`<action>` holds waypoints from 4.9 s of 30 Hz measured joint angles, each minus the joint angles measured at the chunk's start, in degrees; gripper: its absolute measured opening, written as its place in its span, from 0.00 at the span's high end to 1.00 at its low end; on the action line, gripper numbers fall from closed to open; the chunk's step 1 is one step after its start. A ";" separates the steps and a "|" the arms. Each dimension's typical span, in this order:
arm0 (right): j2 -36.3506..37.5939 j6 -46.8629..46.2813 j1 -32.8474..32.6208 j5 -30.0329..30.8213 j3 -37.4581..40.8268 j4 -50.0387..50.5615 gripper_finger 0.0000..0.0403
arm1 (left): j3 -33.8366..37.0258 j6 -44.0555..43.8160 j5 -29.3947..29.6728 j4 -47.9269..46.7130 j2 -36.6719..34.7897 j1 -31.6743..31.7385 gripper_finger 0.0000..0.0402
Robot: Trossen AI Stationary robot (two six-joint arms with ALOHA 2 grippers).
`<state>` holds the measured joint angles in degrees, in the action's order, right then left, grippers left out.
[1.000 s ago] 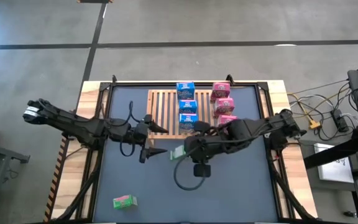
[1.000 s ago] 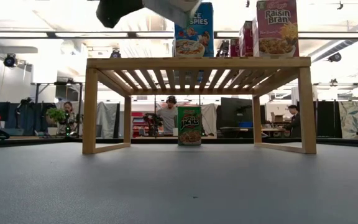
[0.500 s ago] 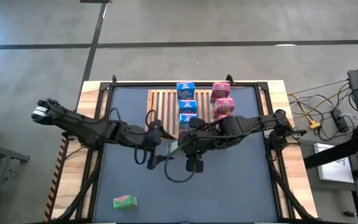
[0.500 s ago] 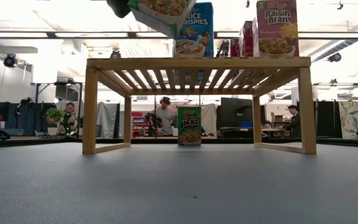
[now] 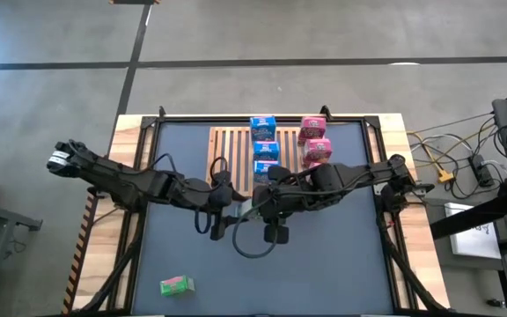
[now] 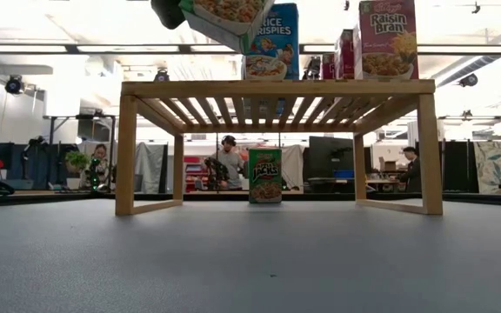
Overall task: Stack cereal on shelf
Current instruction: Put the bottom right green cereal box on the shelf
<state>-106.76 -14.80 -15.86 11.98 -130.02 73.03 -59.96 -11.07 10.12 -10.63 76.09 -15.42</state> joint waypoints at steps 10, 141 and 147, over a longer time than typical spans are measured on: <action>0.02 3.33 -0.10 -0.40 0.00 -0.04 0.65 | 0.00 0.10 -0.02 -0.26 -0.04 0.04 0.61; 51.43 25.77 -20.98 8.64 72.08 -73.29 0.40 | 33.11 6.90 -59.12 52.43 -4.19 64.15 0.42; 51.47 26.39 -21.00 8.64 72.08 -73.20 0.40 | 33.11 11.47 -58.50 40.51 -12.52 65.14 0.42</action>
<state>-55.29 11.59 -36.86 20.62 -57.93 -0.16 -26.85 0.40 -48.38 29.87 63.58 49.72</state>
